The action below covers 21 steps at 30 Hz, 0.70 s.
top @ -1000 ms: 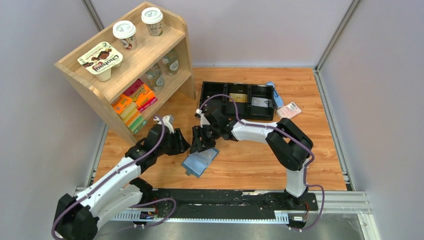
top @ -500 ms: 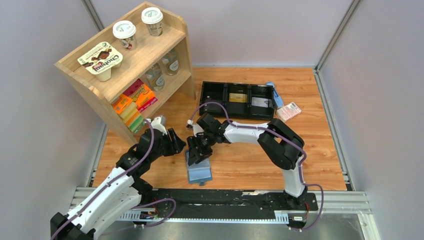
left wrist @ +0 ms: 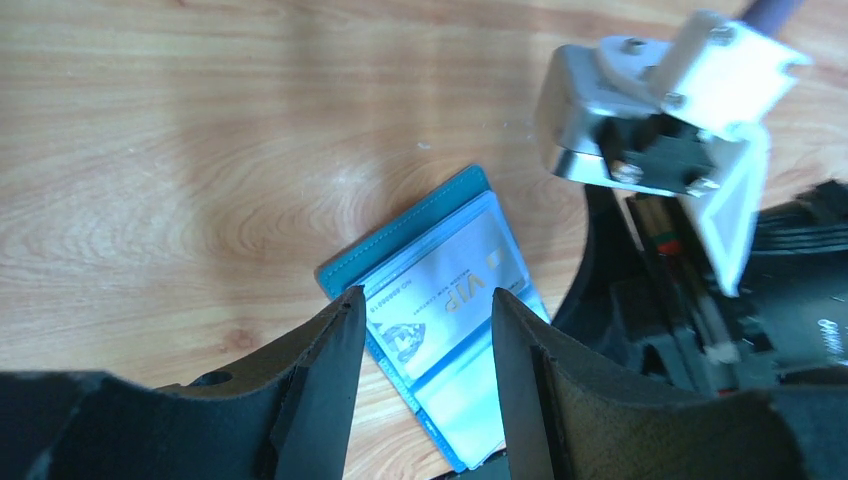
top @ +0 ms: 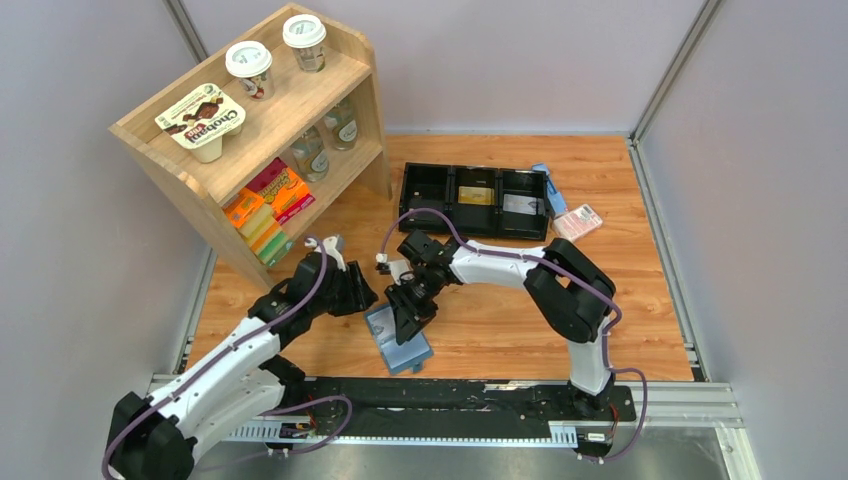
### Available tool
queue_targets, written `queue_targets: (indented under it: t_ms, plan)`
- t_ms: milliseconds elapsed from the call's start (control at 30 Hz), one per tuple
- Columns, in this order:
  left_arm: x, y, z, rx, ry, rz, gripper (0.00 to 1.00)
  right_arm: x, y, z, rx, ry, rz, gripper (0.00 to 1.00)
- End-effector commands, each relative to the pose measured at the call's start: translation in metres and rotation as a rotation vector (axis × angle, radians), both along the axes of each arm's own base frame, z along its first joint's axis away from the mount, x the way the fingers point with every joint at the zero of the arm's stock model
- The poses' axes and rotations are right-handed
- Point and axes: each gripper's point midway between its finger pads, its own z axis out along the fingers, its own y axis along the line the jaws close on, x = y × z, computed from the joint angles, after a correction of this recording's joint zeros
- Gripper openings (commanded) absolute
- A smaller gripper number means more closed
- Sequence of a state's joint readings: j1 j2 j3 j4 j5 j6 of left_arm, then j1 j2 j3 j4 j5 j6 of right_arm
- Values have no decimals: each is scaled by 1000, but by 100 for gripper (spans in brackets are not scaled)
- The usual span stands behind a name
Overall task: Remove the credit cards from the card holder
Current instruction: Remove the credit card from the card holder.
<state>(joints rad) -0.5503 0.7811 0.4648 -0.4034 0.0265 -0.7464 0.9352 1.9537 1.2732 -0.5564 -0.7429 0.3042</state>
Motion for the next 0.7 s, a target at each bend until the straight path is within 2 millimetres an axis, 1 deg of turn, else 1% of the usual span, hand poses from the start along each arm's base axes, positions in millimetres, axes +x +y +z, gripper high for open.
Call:
queue_targets:
  t_ms: [0,100,133,167,200,233,267,300,333,367,400,433,467,500,533,567,600,633,667]
  plan:
    - [3,-17,1,-30,39,-56,57,-8,-9,20,41,-37,76,35]
    - [5,-26,-8,-13,96,-96,54,-5,-9,17,29,-57,71,34]
    - [4,-30,-14,-10,125,-120,54,-1,-10,14,17,-79,56,31]
    - [6,-34,-13,-14,130,-133,52,5,-9,13,11,-110,32,29]
    - [4,-37,-22,-4,172,-154,52,9,-8,13,15,-136,11,28]
    - [6,-41,-20,-10,179,-170,51,17,-8,14,13,-164,-29,28]
    - [2,-42,-31,4,225,-188,50,25,-9,14,4,-191,-84,29]
    - [4,-46,-29,0,233,-205,49,38,-12,14,-11,-231,-145,29]
    - [2,-49,-38,6,271,-225,48,49,-16,18,-12,-274,-206,29]
    - [4,-53,-37,-2,277,-237,48,60,-21,20,-16,-306,-267,30]
    - [1,-57,-44,-4,308,-259,47,73,-28,21,-33,-340,-338,31]
    - [3,-62,-43,-21,313,-276,47,83,-37,20,-47,-364,-403,33]
    - [3,-64,-49,-16,334,-285,47,90,-43,22,-48,-386,-448,34]
    - [5,-69,-48,-25,336,-300,47,100,-50,25,-43,-404,-503,36]
    - [4,-71,-56,-16,361,-310,47,106,-57,27,-42,-419,-546,37]
    - [8,-77,-54,-21,353,-328,47,112,-63,30,-38,-433,-592,39]
    - [7,-79,-62,-7,376,-340,47,118,-71,33,-39,-448,-636,40]
    - [12,-87,-59,-9,362,-362,46,121,-78,33,-43,-459,-666,41]
    - [12,-90,-68,7,385,-377,46,125,-84,36,-44,-477,-694,41]
